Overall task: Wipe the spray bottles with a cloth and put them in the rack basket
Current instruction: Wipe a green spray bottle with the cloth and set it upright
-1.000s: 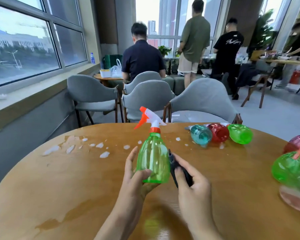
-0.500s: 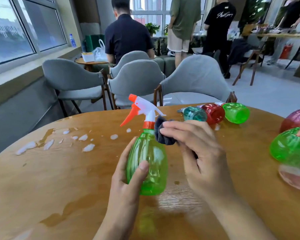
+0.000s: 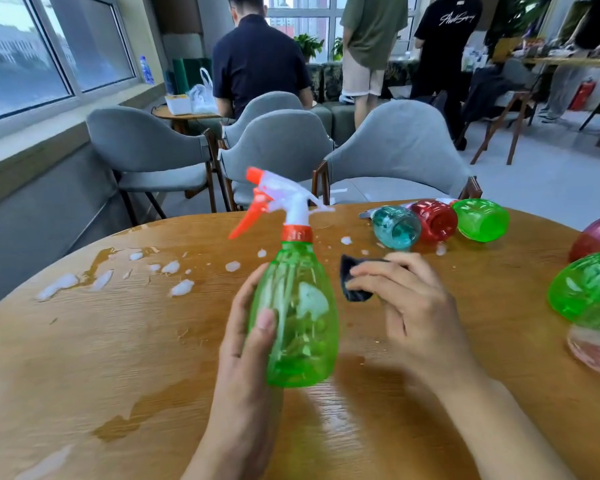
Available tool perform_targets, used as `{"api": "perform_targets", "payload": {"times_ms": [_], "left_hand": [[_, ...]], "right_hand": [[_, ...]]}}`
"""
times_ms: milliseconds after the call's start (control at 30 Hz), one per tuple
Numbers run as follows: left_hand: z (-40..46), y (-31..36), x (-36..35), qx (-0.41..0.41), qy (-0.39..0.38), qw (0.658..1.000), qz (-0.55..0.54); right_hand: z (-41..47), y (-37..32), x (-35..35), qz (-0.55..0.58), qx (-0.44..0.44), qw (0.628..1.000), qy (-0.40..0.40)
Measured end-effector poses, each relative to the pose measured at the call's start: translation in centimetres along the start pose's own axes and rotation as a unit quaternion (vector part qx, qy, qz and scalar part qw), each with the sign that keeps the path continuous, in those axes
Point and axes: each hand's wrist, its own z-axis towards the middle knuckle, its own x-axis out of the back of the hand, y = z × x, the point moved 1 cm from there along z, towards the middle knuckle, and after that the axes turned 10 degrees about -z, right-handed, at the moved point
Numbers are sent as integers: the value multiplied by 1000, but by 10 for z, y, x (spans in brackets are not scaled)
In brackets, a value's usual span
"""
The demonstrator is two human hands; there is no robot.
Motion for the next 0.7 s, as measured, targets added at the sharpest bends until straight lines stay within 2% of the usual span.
{"api": "perform_targets", "payload": {"times_ms": [67, 133, 167, 233, 267, 367, 433, 633, 700], "left_hand": [[3, 5, 2, -1, -2, 1000, -20], [3, 3, 4, 22, -4, 1000, -20], [2, -1, 5, 34, -6, 999, -19], [1, -7, 4, 51, -17, 998, -24], [1, -10, 4, 55, -20, 998, -28], [0, -17, -1, 57, -25, 998, -19], [1, -21, -2, 58, -27, 998, 6], [5, -24, 2, 14, -31, 997, 64], [5, -24, 3, 3, -22, 997, 76]], "right_hand": [[-5, 7, -1, 14, -65, 998, -23], [-1, 2, 3, 104, -145, 984, 15], [4, -5, 6, 199, -196, 960, 33], [13, -21, 13, 406, -262, 874, 49], [17, -27, 15, 471, -273, 838, 49], [21, -36, 14, 541, -273, 794, 44], [22, -38, 9, 554, -259, 791, 22], [14, -42, 4, 481, -203, 851, -56], [11, -44, 3, 469, -186, 860, -71]]}}
